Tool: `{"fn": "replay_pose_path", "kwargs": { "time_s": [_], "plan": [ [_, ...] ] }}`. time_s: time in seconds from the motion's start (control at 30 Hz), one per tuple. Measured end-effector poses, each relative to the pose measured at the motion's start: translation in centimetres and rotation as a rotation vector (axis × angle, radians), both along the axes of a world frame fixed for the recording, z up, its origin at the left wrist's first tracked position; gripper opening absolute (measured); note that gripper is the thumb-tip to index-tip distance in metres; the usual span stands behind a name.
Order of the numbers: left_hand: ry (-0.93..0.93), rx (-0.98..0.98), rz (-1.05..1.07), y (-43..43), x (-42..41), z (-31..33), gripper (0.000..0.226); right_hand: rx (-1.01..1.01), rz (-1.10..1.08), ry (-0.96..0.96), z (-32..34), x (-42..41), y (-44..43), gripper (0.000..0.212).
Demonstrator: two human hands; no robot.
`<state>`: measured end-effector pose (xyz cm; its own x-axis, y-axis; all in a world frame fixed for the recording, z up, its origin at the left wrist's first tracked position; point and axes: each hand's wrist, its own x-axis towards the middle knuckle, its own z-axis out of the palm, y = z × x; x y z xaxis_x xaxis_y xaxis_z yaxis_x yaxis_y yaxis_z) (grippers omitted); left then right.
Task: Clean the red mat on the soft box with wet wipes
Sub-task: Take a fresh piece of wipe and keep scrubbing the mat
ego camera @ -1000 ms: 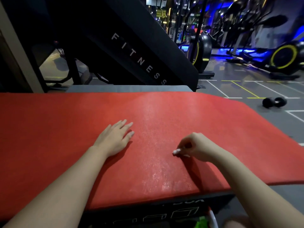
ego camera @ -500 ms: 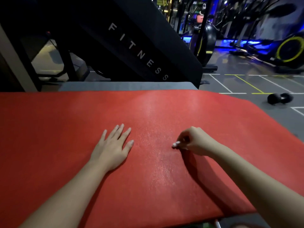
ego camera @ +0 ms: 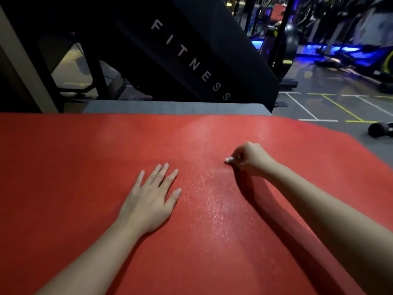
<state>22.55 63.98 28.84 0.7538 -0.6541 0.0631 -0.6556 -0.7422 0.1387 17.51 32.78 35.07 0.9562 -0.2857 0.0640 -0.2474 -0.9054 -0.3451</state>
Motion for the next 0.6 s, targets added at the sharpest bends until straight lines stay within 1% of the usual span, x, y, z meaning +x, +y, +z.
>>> {"fn": "replay_pose_path", "kwargs": {
  "time_s": [0.07, 0.1, 0.17, 0.27, 0.37, 0.43, 0.6],
  "plan": [
    [0.0, -0.007, 0.003, -0.1, -0.1, 0.0, 0.078, -0.022, 0.058, 0.093, 0.3, -1.6, 0.0, 0.033],
    [-0.001, -0.007, 0.003, -0.1, -0.1, 0.0, 0.078, -0.032, 0.074, 0.103, 0.2, -1.5, -0.2, 0.032],
    [0.001, -0.004, 0.003, -0.1, -0.1, 0.0, 0.077, -0.045, 0.066, 0.061, -0.2, 0.0, -0.5, 0.03],
    [0.001, 0.008, 0.005, -0.1, -0.1, 0.3, 0.077, -0.049, -0.031, -0.102, -0.7, 4.5, -1.8, 0.03],
    [0.009, 0.011, 0.004, -0.1, -0.1, 0.5, 0.079, 0.021, -0.112, -0.138, -0.6, 7.9, -3.5, 0.031],
    [0.004, 0.013, 0.009, -0.1, 0.0, 0.7, 0.079, 0.056, -0.136, -0.102, -0.2, 8.5, -3.8, 0.031],
    [0.001, -0.002, 0.014, -0.1, -0.1, 0.5, 0.074, -0.104, 0.06, 0.044, -0.3, 6.0, -3.2, 0.035]
  ]
}}
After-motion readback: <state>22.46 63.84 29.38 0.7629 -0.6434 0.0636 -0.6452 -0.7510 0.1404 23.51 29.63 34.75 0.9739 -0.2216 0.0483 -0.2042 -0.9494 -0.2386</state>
